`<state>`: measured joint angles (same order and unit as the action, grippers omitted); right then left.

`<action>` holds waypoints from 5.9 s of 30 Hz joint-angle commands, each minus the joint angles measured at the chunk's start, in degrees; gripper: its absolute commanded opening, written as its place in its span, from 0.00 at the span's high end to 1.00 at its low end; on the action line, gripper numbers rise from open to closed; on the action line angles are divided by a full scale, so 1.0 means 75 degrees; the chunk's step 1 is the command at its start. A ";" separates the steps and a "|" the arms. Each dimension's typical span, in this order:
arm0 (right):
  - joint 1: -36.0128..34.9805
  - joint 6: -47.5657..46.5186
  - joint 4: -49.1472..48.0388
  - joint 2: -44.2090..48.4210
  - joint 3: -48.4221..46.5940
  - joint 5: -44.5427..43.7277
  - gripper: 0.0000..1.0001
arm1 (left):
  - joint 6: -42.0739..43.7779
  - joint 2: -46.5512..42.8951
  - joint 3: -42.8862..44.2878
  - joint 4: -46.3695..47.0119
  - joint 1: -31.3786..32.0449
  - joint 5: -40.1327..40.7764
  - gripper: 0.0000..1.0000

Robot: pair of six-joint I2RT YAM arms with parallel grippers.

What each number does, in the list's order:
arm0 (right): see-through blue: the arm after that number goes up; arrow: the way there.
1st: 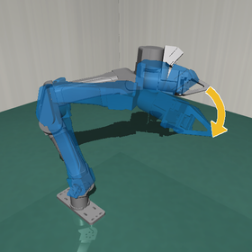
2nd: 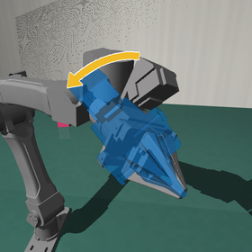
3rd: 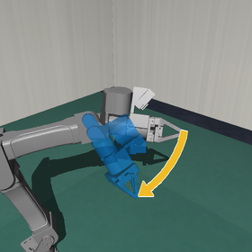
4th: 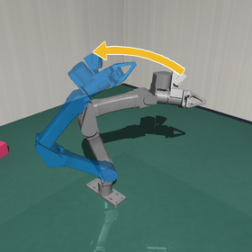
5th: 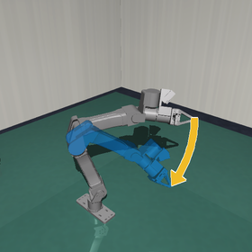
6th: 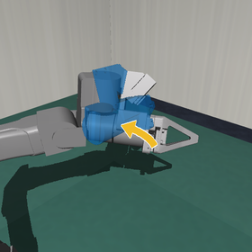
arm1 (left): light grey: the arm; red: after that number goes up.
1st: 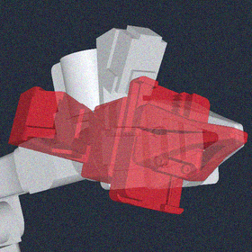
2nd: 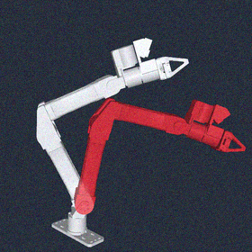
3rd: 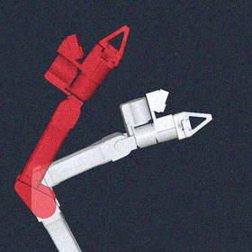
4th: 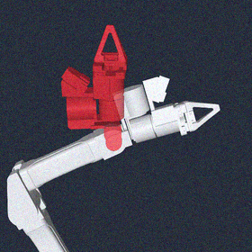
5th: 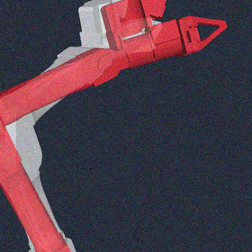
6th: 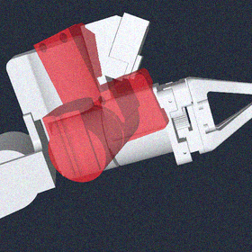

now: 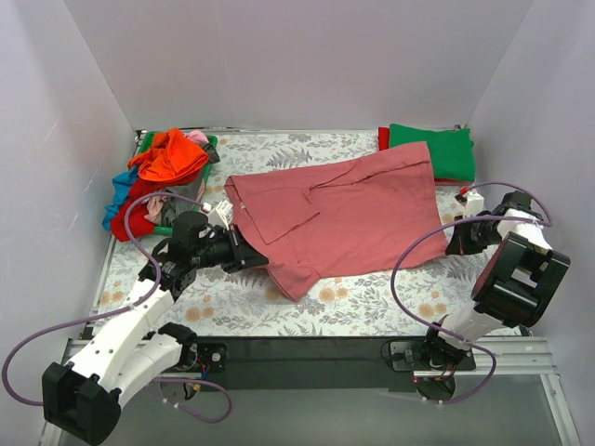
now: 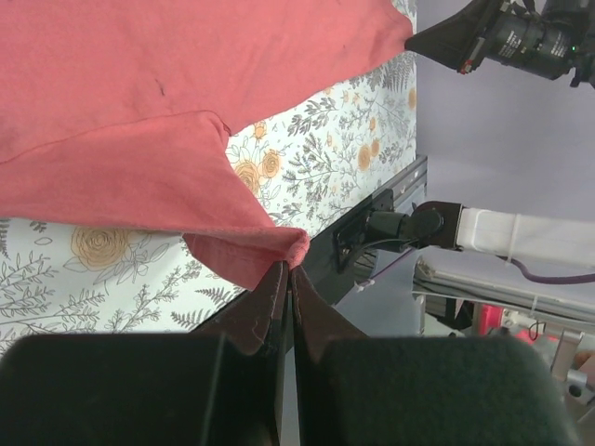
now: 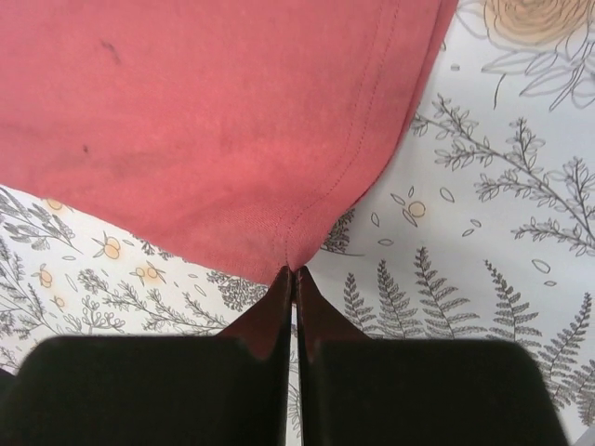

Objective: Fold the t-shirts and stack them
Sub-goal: Fold the tshirt

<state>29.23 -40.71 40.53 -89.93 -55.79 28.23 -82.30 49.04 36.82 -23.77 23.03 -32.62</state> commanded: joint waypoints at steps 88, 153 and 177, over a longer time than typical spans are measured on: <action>-0.0663 0.3061 -0.2299 -0.2915 -0.3190 0.1803 0.99 | 0.0438 0.4770 0.3400 0.1939 -0.1980 0.0951 1.00; -0.1449 0.3600 -0.2791 -0.3045 -0.3976 0.0198 0.99 | 0.0427 0.6704 0.5133 0.2091 -0.2367 0.0869 1.00; -0.1460 0.3869 -0.2908 -0.3267 -0.4198 0.0232 0.78 | 0.0509 0.7863 0.6106 0.1869 -0.2414 0.0986 1.00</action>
<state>17.98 -12.40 20.75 -115.44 -85.27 28.88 -79.61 107.50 80.29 -9.45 5.43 -25.89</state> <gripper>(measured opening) 0.172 0.012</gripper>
